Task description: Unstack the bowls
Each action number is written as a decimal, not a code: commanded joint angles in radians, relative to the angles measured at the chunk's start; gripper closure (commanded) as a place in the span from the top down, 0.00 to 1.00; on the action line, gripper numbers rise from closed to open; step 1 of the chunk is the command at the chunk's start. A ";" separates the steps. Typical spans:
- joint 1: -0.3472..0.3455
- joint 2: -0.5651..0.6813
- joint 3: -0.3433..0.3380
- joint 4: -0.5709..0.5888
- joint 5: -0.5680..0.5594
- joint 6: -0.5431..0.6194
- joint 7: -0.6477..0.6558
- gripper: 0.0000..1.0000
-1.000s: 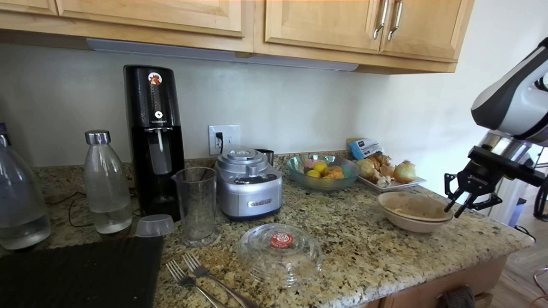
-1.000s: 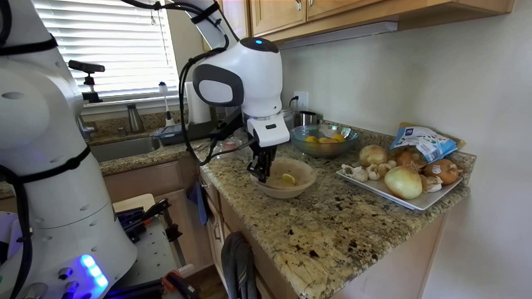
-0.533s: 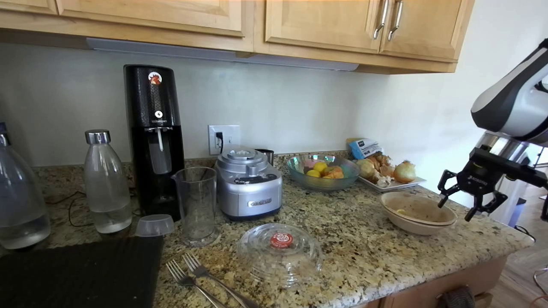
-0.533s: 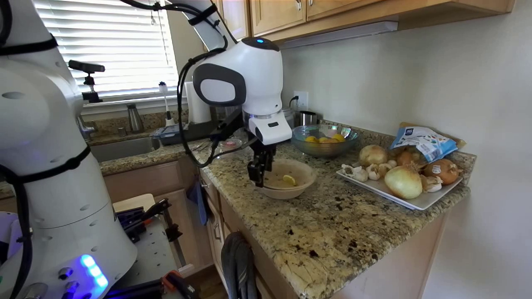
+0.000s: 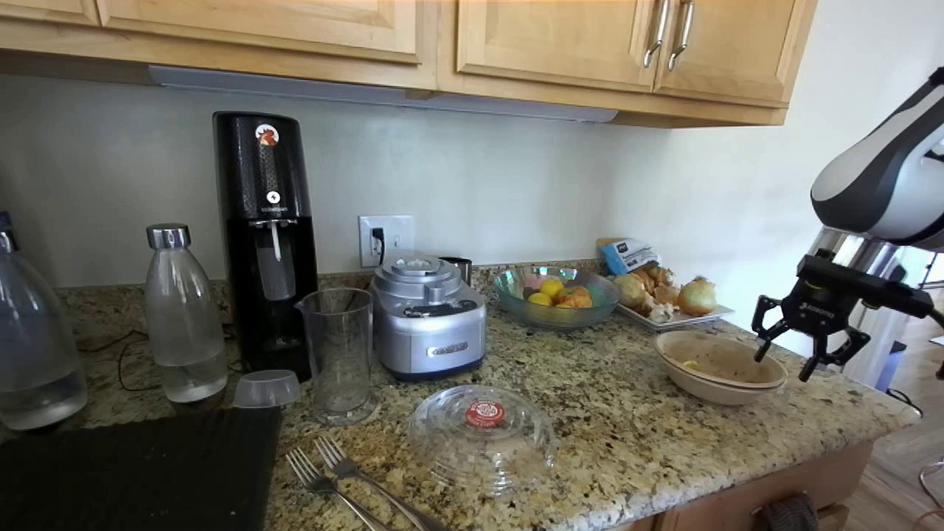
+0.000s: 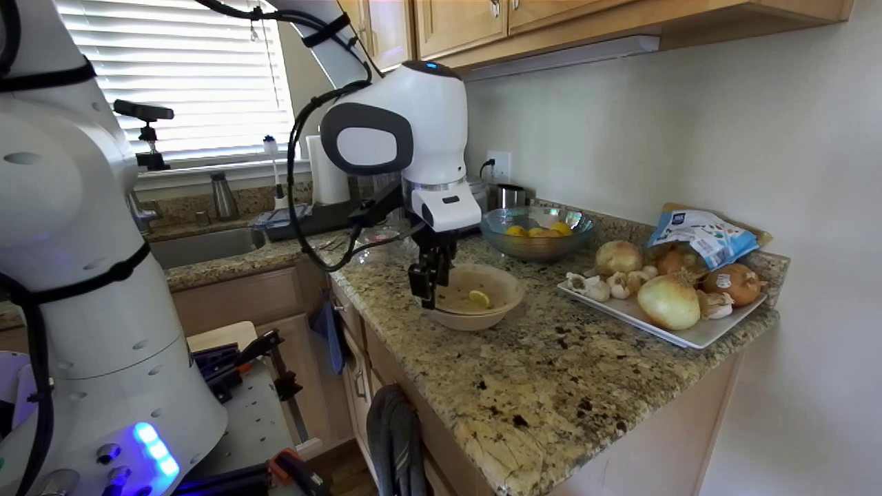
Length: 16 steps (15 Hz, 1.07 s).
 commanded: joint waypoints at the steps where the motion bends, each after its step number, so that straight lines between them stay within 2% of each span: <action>1: 0.011 0.005 0.019 0.010 -0.076 0.003 0.159 0.34; 3: 0.011 0.005 0.025 0.014 -0.106 -0.004 0.211 0.25; 5: 0.009 0.005 0.027 0.015 -0.135 -0.010 0.256 0.23; 6: 0.005 -0.002 0.029 0.010 -0.163 -0.017 0.289 0.32; 8: 0.001 -0.012 0.031 0.005 -0.217 -0.028 0.349 0.38; 9: -0.001 -0.018 0.032 0.003 -0.248 -0.036 0.382 0.55; 13: 0.002 -0.015 0.031 0.009 -0.317 -0.063 0.472 0.80; 14: 0.004 -0.014 0.031 0.011 -0.322 -0.069 0.488 0.82; 16: 0.007 -0.007 0.031 0.016 -0.322 -0.078 0.504 0.79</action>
